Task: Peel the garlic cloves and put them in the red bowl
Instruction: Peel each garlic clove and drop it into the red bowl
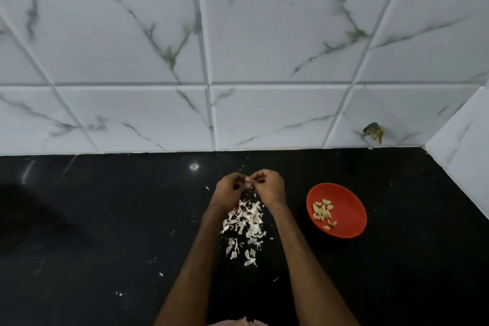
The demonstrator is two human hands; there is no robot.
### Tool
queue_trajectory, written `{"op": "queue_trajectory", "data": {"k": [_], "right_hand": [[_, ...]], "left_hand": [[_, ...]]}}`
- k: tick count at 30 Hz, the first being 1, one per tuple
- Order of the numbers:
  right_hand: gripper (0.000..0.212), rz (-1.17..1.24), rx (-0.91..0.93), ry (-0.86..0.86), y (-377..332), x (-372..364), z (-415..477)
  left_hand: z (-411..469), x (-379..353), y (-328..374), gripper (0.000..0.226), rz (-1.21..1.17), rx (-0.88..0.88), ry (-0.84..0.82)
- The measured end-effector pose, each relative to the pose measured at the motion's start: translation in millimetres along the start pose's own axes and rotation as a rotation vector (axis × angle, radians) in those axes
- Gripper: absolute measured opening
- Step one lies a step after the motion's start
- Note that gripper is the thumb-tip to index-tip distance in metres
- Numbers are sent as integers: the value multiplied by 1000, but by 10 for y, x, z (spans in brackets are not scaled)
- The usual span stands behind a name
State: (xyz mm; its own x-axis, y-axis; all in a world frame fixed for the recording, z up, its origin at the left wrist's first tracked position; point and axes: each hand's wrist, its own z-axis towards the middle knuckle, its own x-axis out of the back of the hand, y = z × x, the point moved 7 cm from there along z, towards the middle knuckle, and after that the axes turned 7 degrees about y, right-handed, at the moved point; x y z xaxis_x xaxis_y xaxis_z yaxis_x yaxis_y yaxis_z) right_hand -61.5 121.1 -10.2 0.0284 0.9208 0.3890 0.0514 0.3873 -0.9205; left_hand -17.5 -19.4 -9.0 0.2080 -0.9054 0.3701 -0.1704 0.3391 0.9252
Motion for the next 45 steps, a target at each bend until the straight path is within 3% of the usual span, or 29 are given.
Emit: {"op": "queue_trajectory", "data": {"k": [6,10,18,23,27,31,35,45], "right_hand": [[10,216,3,-82,53,37,-210],[12,211,9,-120,61,85,-215],[12,66,21,-87,-108,83,-177],[21,-10,80,-69,-160,73,-199],[31,-11,94,-53,-193,139,-231],[18,37,61,-52,-190,151,-268],[5,119,-8,-20,-161,143,-267],[9,137,19,-16,-245,169,-155]], "left_hand": [[-106,-28,-102,7,-279,70,52],[-120,-29,-199,10,-403,138,86],[-102,25,-57,10,-353,36,116],[-80,67,-65,12,-194,-35,188],[-57,4,-69,9,-105,-59,146],[-58,-47,-68,10,-80,-72,131],[-70,-44,-72,16,-97,-66,181],[-62,-25,54,5,-421,15,175]]}}
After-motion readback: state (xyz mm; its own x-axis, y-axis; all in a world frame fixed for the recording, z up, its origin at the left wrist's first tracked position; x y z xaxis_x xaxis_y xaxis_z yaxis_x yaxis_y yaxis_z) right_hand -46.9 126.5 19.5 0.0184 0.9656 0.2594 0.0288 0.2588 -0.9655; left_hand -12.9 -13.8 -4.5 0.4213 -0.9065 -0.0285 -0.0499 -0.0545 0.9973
